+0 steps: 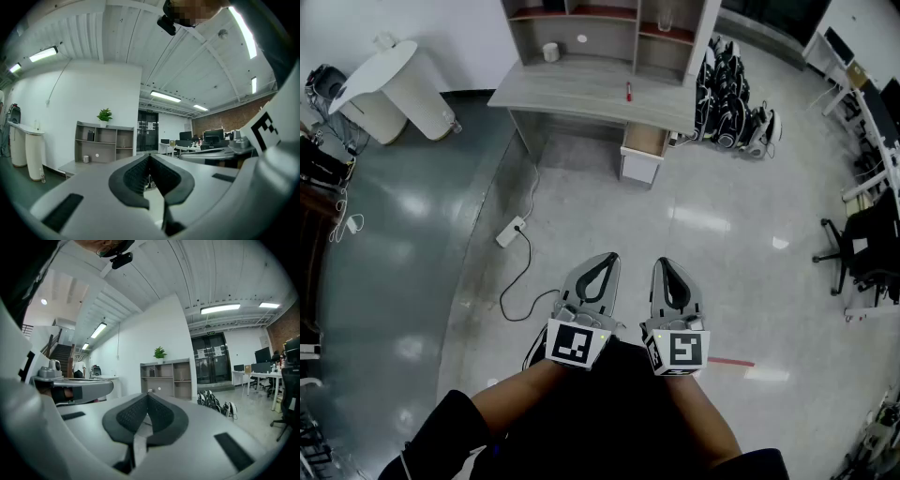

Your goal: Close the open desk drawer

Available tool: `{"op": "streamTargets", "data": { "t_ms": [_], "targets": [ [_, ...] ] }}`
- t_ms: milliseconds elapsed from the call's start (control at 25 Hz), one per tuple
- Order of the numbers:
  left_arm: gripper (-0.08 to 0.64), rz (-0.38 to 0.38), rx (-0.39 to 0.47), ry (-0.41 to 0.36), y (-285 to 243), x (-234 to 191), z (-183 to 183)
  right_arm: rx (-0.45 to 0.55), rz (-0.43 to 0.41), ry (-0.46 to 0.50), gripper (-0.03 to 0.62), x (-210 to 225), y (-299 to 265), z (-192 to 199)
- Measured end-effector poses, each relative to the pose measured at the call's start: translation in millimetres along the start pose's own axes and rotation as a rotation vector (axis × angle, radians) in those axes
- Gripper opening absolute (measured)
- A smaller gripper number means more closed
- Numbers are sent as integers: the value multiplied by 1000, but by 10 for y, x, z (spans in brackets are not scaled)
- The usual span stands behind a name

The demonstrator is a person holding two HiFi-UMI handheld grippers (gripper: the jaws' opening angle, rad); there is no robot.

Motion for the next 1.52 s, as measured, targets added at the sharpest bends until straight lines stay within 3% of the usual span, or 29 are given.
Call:
{"op": "streamTargets", "data": {
  "t_ms": [280,560,880,1120,1520],
  "targets": [
    [10,-38,26,-44,69,-4,-24,39,12,-7,17,94,224,38],
    [11,11,3,-39,-23,9,-11,26,68,-49,17,272,403,195],
    [11,89,43,-24,-205,224,29,46,61,-9,17,365,365,158],
    [11,116,18,19,-563,194,94,36,68,-7,17,626,67,172],
    [11,34,-14,42,-1517,-426,266,-25,22,-21,17,1135,-1045,240]
  ]
}}
Point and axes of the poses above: the fingertips, and each gripper's own axes: y backward along the fingers, x to its right, z out of its underside, the point moved 1 cm from there along y, backward along the fingers, and after that the axes turned 13 degrees about -z, right-handed, at the moved point
